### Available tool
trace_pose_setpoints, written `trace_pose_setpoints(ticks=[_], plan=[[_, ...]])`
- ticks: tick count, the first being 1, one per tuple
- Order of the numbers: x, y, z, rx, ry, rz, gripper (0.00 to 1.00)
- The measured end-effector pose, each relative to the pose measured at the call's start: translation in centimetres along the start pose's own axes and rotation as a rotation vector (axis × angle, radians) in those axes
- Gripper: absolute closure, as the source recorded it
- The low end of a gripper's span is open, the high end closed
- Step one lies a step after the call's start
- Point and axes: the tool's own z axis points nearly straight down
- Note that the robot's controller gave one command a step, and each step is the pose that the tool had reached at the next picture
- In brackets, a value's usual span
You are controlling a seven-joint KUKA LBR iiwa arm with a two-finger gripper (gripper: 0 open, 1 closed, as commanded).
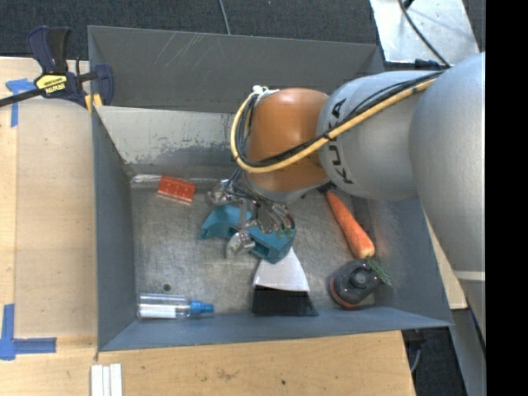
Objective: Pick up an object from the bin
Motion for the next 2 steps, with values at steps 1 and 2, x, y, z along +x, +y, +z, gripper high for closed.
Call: trace_pose_setpoints(ticks=[1, 2], plan=[[-0.02, -0.06, 0.39, 0.000, 0.006, 0.024, 1.00], [-0.01, -0.06, 0.39, 0.000, 0.007, 0.024, 1.00]])
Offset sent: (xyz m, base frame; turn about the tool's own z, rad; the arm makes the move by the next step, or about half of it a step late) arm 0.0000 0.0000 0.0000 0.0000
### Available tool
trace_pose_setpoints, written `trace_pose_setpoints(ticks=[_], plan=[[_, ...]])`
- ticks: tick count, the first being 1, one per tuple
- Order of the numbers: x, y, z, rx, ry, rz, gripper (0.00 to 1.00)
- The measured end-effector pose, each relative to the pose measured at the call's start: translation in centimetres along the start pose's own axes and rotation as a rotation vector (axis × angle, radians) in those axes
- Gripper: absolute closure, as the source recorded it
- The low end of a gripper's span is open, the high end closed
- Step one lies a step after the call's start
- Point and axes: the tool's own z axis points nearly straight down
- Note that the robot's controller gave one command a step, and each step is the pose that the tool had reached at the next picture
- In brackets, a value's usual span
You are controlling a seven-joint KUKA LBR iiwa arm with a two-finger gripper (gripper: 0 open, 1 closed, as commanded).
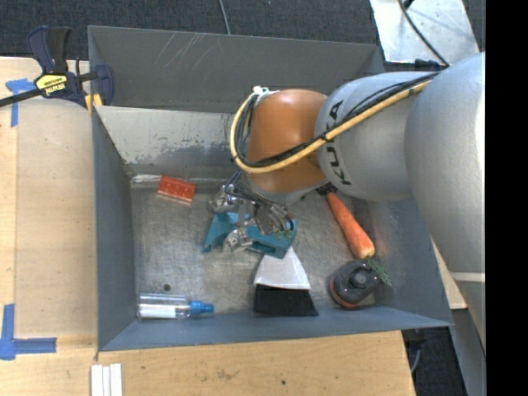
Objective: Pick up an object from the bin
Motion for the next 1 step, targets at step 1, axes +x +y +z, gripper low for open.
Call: trace_pose_setpoints(ticks=[1], plan=[[1.26, -0.74, -10.97, 0.001, 0.007, -0.051, 1.00]])
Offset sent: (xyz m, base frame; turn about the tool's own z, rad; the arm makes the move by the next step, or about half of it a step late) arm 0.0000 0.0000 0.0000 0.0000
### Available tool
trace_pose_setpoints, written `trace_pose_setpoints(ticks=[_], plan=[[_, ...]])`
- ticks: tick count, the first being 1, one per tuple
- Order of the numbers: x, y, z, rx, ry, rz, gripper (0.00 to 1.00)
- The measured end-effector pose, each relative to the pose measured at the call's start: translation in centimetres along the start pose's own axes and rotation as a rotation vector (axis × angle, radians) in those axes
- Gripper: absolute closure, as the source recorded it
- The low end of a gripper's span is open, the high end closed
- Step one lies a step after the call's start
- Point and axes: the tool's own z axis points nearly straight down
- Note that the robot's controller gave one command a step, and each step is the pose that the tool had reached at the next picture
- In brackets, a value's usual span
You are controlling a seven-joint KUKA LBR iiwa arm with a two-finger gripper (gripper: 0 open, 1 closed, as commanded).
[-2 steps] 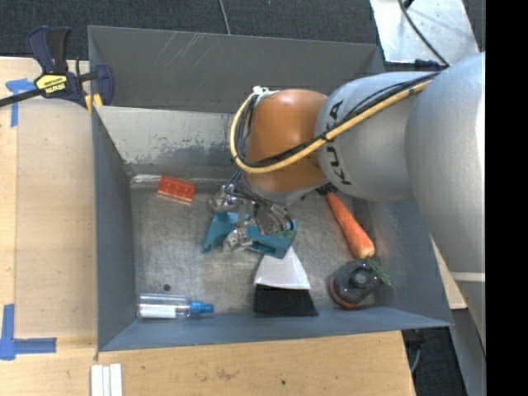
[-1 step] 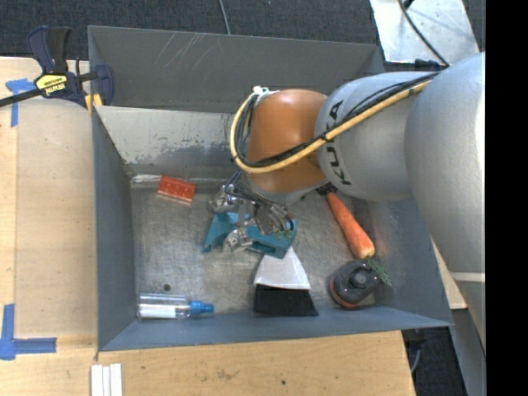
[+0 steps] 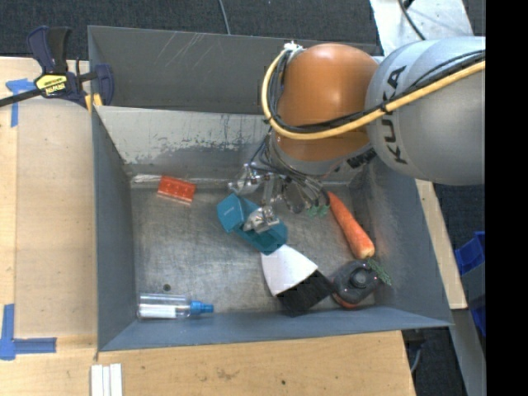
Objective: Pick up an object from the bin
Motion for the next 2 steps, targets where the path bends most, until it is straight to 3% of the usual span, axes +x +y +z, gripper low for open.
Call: trace_pose_setpoints(ticks=[1, 2], plan=[[0.0, 0.0, 0.0, 0.000, 0.000, 0.000, 1.00], [-0.2, -0.4, -4.5, 0.000, 0.007, -0.021, 1.00]])
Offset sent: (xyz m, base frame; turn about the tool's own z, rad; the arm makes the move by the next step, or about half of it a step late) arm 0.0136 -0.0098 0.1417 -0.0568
